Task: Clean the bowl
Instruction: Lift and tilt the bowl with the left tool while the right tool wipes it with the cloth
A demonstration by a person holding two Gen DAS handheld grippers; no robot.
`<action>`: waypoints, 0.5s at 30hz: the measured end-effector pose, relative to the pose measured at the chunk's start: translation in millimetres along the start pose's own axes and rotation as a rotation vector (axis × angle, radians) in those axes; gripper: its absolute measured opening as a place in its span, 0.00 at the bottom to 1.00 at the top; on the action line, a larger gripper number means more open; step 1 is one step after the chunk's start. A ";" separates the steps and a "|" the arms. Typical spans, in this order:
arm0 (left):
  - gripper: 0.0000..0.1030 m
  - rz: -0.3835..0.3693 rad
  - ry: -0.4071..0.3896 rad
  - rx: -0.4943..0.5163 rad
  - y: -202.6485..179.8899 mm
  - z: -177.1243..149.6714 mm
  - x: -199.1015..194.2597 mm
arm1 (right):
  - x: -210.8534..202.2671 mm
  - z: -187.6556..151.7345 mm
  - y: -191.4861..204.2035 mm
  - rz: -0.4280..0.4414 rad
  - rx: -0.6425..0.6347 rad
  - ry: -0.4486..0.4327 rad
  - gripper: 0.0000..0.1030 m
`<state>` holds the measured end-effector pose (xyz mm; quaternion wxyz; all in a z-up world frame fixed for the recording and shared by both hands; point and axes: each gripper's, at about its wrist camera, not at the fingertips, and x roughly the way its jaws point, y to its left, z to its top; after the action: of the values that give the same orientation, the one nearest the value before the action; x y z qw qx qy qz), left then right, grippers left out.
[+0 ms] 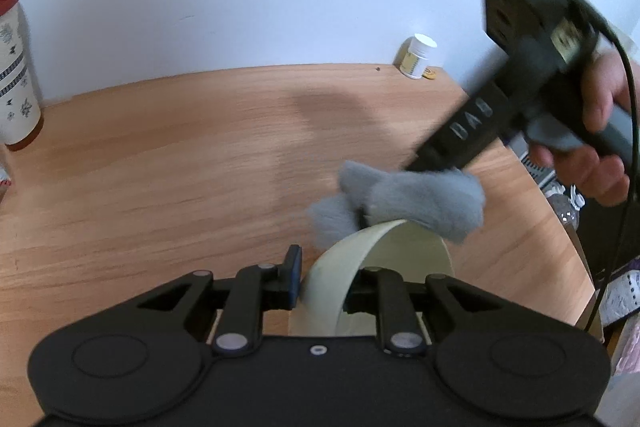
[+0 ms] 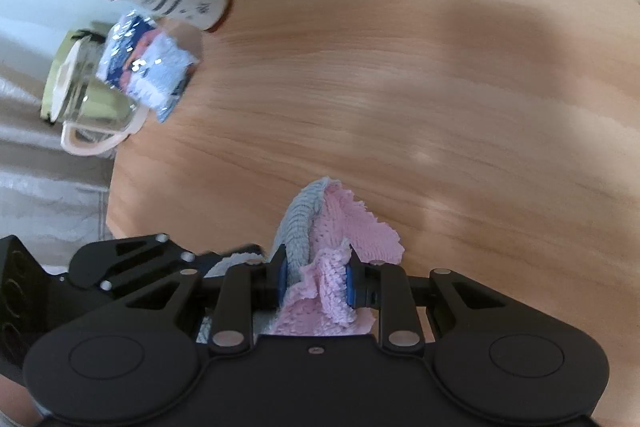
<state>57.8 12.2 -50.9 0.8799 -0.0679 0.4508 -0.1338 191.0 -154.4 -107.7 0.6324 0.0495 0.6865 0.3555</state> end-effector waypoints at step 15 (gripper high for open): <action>0.18 -0.079 -0.044 -0.082 13.9 -8.3 -9.3 | -8.7 -59.4 -64.4 0.228 0.318 -0.103 0.28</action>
<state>48.3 28.3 -51.9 0.8800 -0.1246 0.4337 -0.1480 163.7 -232.0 -139.0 0.6067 0.2440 0.6906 0.3089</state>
